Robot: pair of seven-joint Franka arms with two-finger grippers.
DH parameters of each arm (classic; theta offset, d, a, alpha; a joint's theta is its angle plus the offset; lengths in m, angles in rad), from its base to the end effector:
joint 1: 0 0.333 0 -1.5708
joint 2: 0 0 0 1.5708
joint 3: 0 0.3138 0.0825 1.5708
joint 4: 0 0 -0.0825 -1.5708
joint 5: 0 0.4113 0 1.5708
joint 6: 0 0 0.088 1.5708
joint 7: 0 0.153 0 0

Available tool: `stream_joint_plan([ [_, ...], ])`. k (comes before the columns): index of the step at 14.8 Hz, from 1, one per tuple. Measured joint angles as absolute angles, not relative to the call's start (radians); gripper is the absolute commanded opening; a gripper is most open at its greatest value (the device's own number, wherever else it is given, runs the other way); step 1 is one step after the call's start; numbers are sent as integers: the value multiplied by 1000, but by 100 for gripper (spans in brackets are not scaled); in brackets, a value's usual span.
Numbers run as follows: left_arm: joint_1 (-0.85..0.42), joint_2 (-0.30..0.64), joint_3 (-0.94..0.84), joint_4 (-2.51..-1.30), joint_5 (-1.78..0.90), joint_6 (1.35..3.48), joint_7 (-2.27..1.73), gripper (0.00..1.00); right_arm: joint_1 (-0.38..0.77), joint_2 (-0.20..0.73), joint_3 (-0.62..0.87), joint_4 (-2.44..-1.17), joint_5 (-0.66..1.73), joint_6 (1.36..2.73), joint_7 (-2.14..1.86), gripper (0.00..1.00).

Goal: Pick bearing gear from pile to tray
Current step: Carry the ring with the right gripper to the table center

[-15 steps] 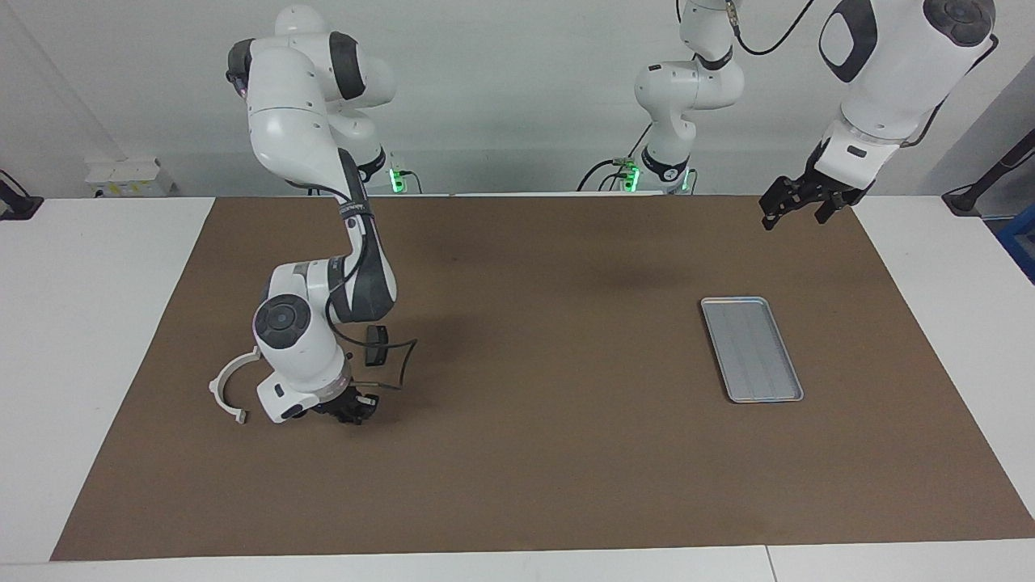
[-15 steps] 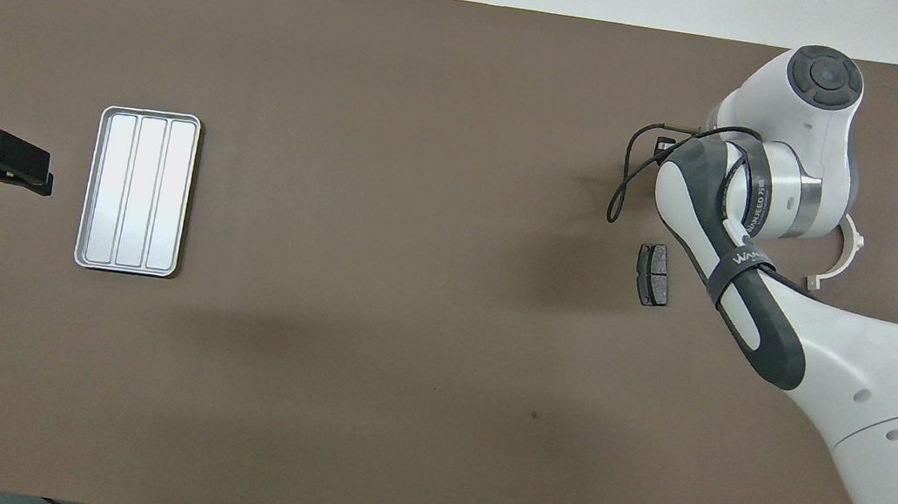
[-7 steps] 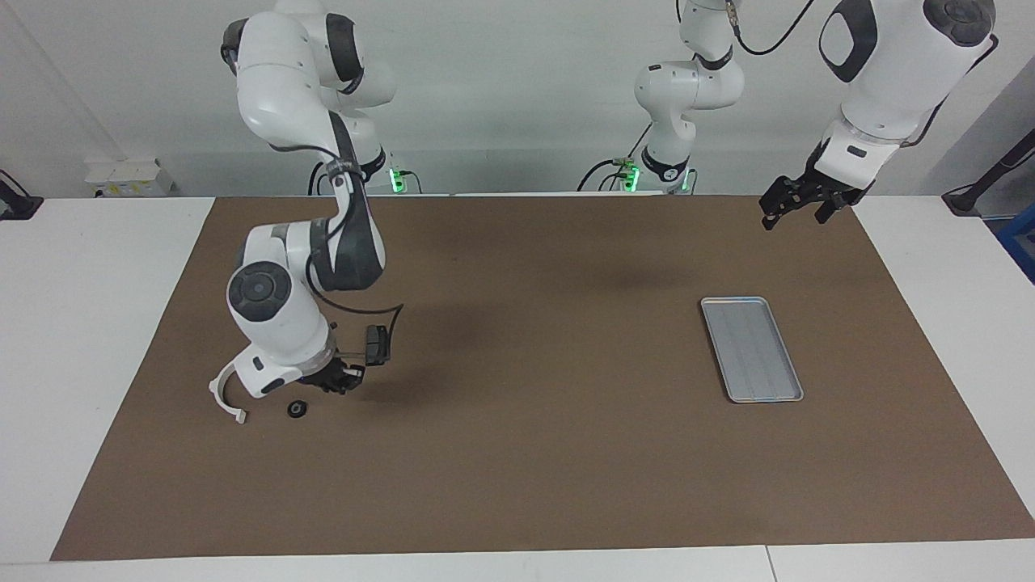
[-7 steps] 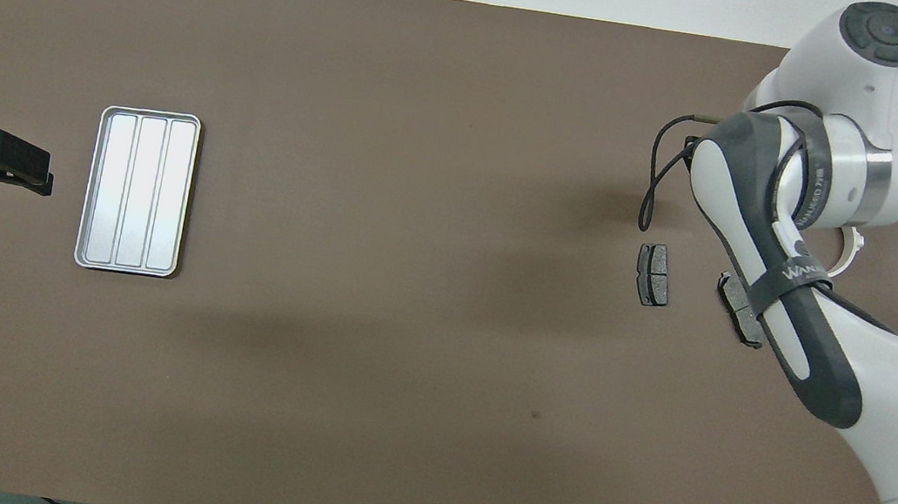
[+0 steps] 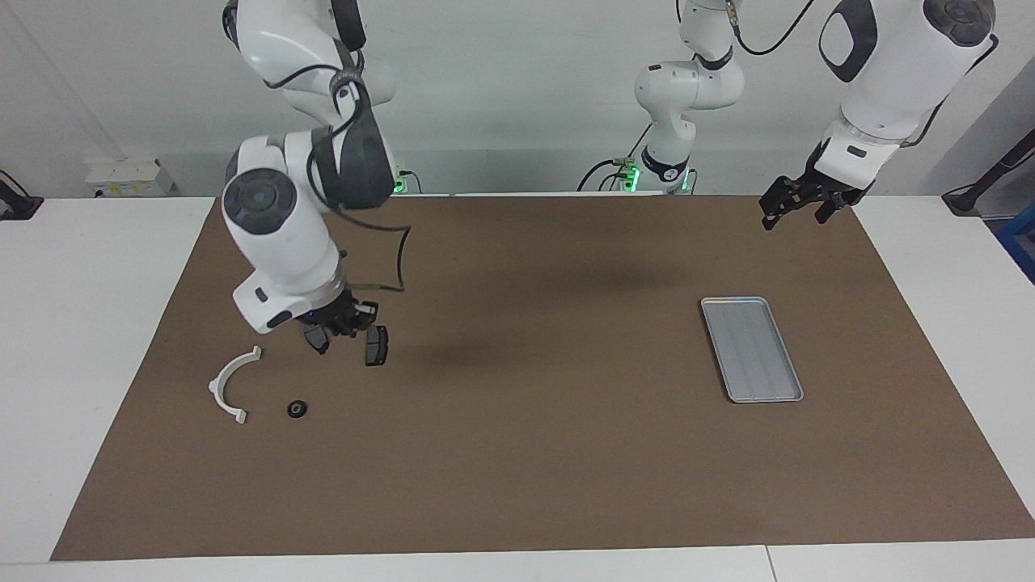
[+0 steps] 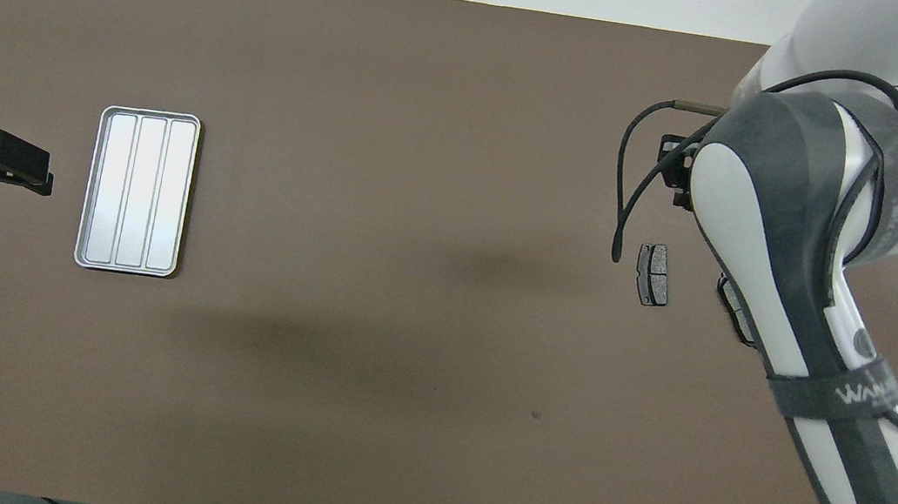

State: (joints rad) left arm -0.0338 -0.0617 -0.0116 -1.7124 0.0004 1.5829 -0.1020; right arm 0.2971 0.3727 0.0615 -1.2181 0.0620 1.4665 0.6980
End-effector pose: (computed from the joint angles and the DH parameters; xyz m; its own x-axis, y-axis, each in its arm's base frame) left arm 0.5564 -0.0254 0.5421 0.9961 0.0567 -0.0673 0.0563 -0.9984 -0.0080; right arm 0.6283 0.2390 0.5077 0.9321 -0.3304 -0.1484 -0.3320 -0.9432 0.0145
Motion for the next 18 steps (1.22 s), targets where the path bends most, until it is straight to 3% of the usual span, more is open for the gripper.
stream_joint_plan([
  [7,-34,-62,-12,-1712,0,1583,-102,100,561,420,68,-1248,64,1656,1205,0],
  [14,-34,-62,-12,-1712,0,1583,-102,100,626,479,66,-1433,18,1933,1324,0],
  [18,-34,-62,-12,-1712,0,1583,-102,100,689,586,66,-1450,-70,2079,1442,0],
])
